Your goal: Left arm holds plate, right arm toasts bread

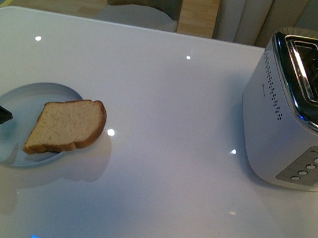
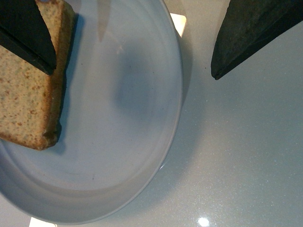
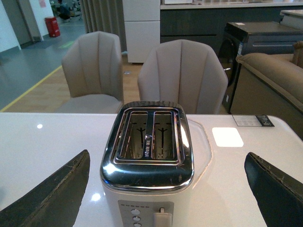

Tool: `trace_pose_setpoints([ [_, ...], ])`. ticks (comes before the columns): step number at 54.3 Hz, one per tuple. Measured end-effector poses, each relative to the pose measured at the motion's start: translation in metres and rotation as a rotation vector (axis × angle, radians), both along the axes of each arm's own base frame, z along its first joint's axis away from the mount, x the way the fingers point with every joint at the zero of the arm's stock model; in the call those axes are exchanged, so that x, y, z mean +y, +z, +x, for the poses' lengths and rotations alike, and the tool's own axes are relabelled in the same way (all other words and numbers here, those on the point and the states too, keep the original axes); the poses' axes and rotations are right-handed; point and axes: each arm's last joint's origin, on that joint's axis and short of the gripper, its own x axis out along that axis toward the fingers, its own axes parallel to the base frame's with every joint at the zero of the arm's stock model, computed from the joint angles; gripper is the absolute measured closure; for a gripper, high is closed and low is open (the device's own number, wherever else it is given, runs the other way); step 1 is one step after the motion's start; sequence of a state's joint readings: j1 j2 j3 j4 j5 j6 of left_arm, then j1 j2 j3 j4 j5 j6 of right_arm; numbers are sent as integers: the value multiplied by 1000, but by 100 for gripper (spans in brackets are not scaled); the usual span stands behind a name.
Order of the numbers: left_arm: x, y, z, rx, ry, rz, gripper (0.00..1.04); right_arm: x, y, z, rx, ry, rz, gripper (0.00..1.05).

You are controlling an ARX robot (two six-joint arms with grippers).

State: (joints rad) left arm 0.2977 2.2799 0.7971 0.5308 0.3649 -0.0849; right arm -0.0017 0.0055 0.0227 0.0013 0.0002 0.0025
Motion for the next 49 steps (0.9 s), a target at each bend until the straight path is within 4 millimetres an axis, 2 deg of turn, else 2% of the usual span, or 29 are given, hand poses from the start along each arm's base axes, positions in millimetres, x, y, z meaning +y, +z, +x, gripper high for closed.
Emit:
trace_pose_setpoints([
  [7,-3,-11,8,15,-7,9,7,0,0,0,0,0,0,9],
  [18,-9,-18,18,16,-39,26,8,0,0,0,0,0,0,9],
  [26,-8,-22,19,28,-39,35,38,0,0,0,0,0,0,9],
  [39,-7,-26,17,45,-29,40,72,0,0,0,0,0,0,9],
  [45,-6,-28,16,48,-25,26,96,0,0,0,0,0,0,9],
  [47,-6,-28,16,46,-21,10,102,0,0,0,0,0,0,9],
  [49,-5,-28,16,46,-16,3,102,0,0,0,0,0,0,9],
])
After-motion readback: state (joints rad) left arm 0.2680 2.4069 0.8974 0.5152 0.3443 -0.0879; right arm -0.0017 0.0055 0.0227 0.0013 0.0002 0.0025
